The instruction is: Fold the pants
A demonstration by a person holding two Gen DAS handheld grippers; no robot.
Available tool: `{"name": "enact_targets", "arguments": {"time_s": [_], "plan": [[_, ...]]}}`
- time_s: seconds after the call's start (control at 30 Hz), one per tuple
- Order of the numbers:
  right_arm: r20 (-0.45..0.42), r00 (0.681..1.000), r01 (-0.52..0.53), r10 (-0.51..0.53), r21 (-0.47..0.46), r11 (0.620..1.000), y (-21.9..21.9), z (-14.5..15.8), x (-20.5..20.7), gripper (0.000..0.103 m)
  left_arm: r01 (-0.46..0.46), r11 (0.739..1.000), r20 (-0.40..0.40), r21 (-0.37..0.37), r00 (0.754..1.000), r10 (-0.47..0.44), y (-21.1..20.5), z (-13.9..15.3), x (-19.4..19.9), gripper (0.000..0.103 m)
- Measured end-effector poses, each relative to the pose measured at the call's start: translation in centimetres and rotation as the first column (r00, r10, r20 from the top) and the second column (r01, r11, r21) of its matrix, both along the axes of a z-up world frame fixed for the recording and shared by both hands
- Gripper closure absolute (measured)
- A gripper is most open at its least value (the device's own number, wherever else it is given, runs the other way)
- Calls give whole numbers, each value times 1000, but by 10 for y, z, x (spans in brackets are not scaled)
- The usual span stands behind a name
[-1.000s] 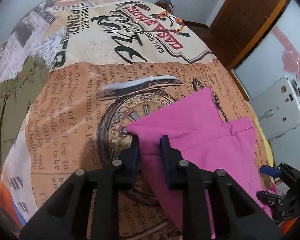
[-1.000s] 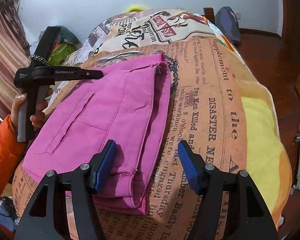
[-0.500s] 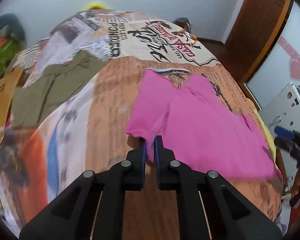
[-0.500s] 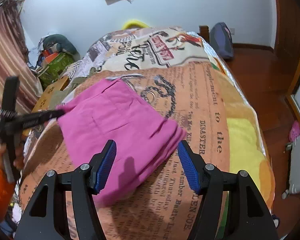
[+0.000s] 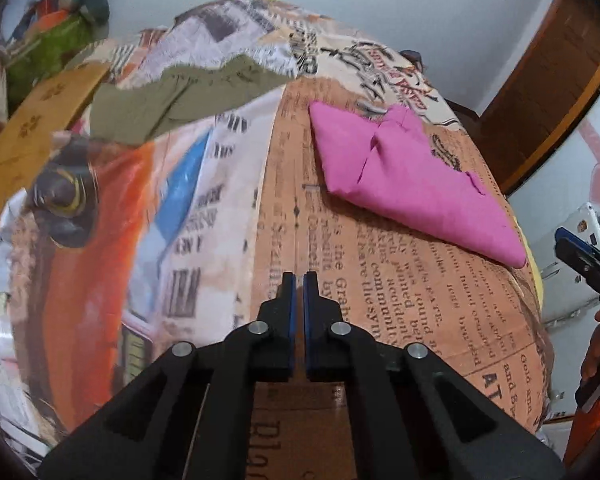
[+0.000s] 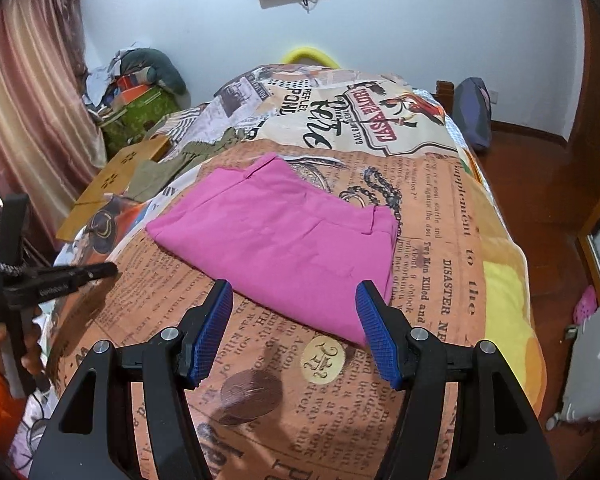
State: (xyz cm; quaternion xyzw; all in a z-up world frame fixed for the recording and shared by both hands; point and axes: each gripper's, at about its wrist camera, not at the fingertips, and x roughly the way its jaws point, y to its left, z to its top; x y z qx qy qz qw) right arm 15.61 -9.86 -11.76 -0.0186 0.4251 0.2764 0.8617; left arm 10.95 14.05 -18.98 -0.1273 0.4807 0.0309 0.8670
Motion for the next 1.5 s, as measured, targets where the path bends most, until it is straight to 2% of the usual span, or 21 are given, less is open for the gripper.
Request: {"name": "enact_targets", "arguments": {"time_s": [0.13,0.2,0.3,0.37,0.57,0.8,0.87,0.93,1.07,1.23,1.3,1.4,1.47,1.5], "plan": [[-11,1000,4,-4,14,1000,0,-2,3,43,67,996,39,60,997,-69,-12,22,10,101],[-20,1000,6,-6,26,1000,1,-4,7,43,122,989,56,89,990,-127,-26,32,22,97],[-26,1000,4,-4,28,1000,4,-6,15,43,193,977,76,95,977,-200,-44,42,43,83],[-26,1000,1,0,25,1000,7,-7,21,43,242,966,82,90,965,-249,-56,44,57,70],[-60,998,-32,34,35,999,16,-18,48,43,378,923,51,70,923,-381,-83,33,107,69],[-105,992,-76,74,-18,997,31,-42,75,43,446,894,-28,40,895,-445,-96,-3,148,69],[-137,987,-90,87,-20,996,35,-52,78,43,441,896,-56,55,897,-438,-94,-16,154,69],[-170,980,-109,101,-36,993,39,-63,75,43,439,898,-59,21,897,-437,-88,-25,153,69],[-170,980,-114,107,-37,993,32,-62,65,43,439,898,-31,12,898,-438,-79,-23,143,69],[-168,983,-87,74,-69,994,14,-59,54,43,409,912,-17,11,912,-409,-63,-17,124,69],[-170,984,-65,50,-79,995,3,-58,49,43,385,922,-27,45,923,-384,-57,-17,117,65],[-172,985,-27,13,-79,996,-14,-56,45,43,353,934,-40,51,935,-352,-41,-20,106,64],[-177,984,3,-17,-81,997,-25,-56,43,43,329,942,-45,65,944,-326,-31,-21,98,55],[-177,984,17,-33,-87,996,-31,-55,42,43,317,946,-42,64,948,-314,-26,-20,95,55]]}}
